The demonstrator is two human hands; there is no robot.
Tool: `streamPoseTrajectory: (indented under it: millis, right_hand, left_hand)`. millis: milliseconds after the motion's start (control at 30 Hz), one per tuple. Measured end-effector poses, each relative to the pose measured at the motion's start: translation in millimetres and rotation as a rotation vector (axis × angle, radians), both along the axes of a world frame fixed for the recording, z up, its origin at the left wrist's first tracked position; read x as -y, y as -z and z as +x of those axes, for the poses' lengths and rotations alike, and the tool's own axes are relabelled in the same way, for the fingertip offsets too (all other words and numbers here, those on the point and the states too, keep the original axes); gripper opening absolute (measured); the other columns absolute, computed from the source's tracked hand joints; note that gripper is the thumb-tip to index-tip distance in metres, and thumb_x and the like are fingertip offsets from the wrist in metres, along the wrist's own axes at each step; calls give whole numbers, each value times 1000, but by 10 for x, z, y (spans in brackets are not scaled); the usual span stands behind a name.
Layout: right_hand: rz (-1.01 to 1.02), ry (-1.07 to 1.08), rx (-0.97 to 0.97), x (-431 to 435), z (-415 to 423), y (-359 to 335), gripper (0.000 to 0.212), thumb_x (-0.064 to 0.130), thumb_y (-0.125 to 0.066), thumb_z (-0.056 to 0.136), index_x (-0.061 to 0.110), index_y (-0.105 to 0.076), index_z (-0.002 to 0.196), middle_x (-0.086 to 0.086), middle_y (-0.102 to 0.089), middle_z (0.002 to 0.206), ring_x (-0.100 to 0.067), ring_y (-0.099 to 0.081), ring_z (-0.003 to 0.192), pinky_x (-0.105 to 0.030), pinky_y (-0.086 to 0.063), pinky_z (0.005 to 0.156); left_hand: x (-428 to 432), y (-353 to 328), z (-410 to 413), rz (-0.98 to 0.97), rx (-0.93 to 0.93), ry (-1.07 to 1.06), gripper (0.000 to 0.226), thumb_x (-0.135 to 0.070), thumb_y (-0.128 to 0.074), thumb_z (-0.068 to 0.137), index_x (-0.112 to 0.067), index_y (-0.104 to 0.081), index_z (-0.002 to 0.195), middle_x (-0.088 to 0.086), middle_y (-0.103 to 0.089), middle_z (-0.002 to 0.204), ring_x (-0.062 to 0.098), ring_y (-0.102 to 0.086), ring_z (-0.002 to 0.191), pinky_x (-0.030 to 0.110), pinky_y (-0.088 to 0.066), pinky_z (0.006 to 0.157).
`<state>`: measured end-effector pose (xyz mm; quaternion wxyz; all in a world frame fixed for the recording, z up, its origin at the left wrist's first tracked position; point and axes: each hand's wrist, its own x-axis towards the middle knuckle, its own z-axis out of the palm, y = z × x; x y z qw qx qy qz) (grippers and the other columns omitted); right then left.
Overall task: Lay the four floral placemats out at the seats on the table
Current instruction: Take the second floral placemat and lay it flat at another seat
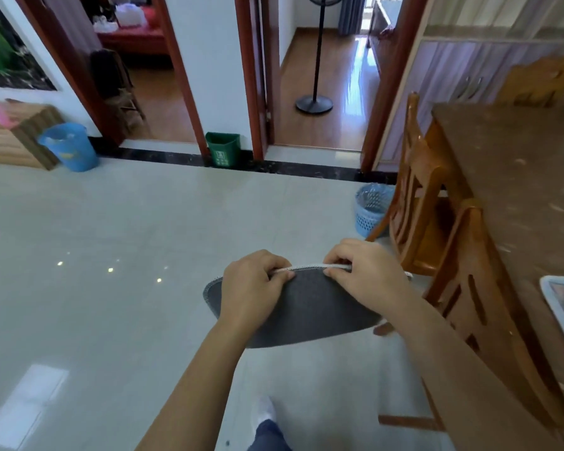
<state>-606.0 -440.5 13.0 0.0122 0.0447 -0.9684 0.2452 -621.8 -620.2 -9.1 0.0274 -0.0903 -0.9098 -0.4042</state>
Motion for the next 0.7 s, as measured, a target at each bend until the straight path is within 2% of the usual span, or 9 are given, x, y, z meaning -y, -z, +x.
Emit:
streamPoseTrajectory:
  millis: [133,267,333,433,533,600,700]
  right_hand:
    - [19,114,-12,-3,-649,-51,5,26,-63,83,27,-65,87,14,-57,83,-7,-51,78,-22,-45,73]
    - [37,219,-39,-141,-1144,-40,4,26,-64,82,28,-65,85,22,-46,73,-2,-48,66,-6,-30,59]
    - [32,265,-38,-242,-1317,-14,4,25,-64,82,28,-65,85,24,-44,70,1,-46,63,-4,-28,57]
    - [36,306,-75,-429,-1572,22,6,22,-68,79,25,-67,84,16,-55,75,3,-45,59,-1,-27,57]
    - [33,324,-117,-709,-1918,19,8,21,-70,78,21,-68,85,7,-67,83,0,-46,61,-1,-24,61]
    - [23,332,-127,-938,-2195,10,10,22,-69,79,19,-69,88,4,-69,89,-1,-48,68,-3,-26,63]
    - [10,339,-125,-1300,-2622,-11,11,24,-67,80,19,-69,90,3,-69,92,2,-45,68,-3,-25,61]
  left_hand:
    - [-4,-135,-832,-40,-55,114,6,-18,-68,78,-21,-69,73,-11,-63,73,13,-59,75,32,-44,72]
    - [-176,-196,-1458,-78,-131,202,5,-17,-67,78,-20,-70,74,-8,-63,72,12,-56,70,30,-41,66]
    - [-300,-175,-1695,-67,-127,247,6,-16,-67,78,-19,-70,74,-7,-63,72,14,-56,69,33,-43,66]
    - [-557,-141,-2090,-87,-119,323,5,-16,-67,78,-17,-71,76,-2,-67,77,17,-59,73,37,-46,69]
    - [-862,-141,-2538,-127,-173,372,5,-20,-68,79,-19,-72,79,-3,-69,80,15,-59,73,32,-46,68]
    - [-1086,-145,-2842,-127,-201,404,5,-21,-68,79,-19,-72,80,-4,-69,80,12,-58,72,30,-47,67]
    - [-1455,-181,-3328,-113,-204,437,5,-22,-68,79,-20,-72,81,-5,-68,80,8,-55,71,27,-46,68]
